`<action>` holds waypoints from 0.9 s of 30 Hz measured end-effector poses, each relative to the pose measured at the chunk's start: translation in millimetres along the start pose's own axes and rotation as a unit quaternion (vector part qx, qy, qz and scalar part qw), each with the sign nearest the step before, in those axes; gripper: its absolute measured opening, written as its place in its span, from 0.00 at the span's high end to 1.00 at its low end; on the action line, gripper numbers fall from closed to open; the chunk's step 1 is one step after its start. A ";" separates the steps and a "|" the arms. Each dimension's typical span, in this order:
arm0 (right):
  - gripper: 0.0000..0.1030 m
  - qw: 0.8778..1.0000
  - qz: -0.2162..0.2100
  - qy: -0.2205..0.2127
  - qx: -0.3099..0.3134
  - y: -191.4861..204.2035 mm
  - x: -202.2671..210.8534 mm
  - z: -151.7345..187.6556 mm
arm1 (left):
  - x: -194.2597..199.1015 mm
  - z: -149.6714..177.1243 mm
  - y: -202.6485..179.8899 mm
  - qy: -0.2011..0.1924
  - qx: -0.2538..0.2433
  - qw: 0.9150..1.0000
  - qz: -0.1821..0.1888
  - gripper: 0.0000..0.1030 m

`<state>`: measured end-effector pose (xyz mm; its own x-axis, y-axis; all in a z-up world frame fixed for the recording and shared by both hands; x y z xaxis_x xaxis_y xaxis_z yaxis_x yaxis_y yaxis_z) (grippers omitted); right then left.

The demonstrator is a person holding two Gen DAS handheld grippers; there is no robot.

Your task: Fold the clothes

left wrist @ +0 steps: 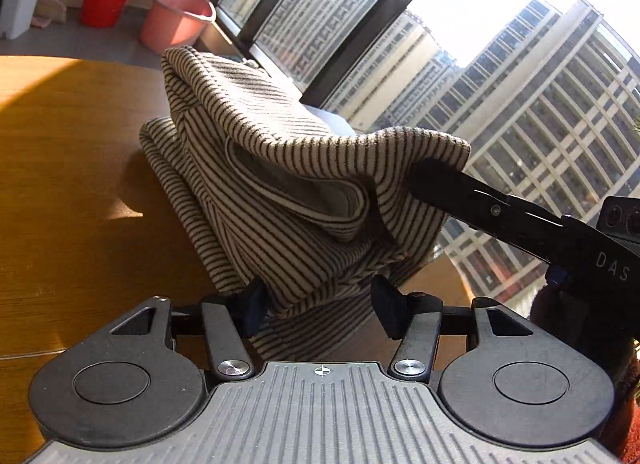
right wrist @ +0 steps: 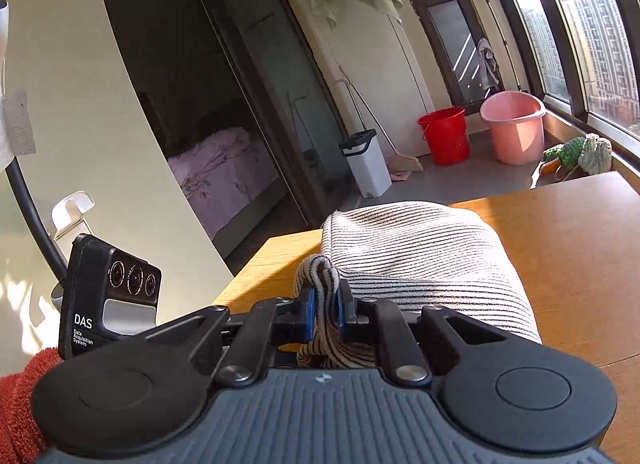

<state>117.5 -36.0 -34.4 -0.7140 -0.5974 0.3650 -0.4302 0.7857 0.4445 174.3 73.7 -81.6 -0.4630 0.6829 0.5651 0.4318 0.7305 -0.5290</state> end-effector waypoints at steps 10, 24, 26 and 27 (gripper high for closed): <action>0.90 0.999 -0.013 0.025 -0.020 -18.2 -5.5 27.3 | 52.0 18.7 22.0 -0.004 -0.007 0.999 -0.051 0.35; 0.89 0.987 0.066 0.030 0.144 29.0 -11.5 44.9 | 53.5 -61.0 5.3 -0.096 0.017 0.995 -0.025 0.34; 0.88 0.986 0.064 0.033 0.151 28.7 -9.9 44.1 | 38.7 -64.6 13.0 -0.088 0.030 0.995 -0.029 0.38; 0.88 0.986 0.058 0.035 0.153 28.3 -8.2 43.8 | 31.3 -66.4 16.8 -0.085 0.036 0.995 -0.032 0.42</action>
<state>87.0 -1.8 -60.6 -0.7338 -0.5012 0.4586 -0.5012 0.8551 0.1325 218.5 107.4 -30.8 -0.6141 0.6210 0.4871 0.3434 0.7659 -0.5435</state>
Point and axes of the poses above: each gripper's, at about its wrist camera, not at the fingertips, and x roughly against the way its jaws point, y to its left, z to its underside, the point moved 2 cm from there along -x, roughly the way its jaws point, and after that the axes turned 3 degrees about -z, right-handed, at the moved point
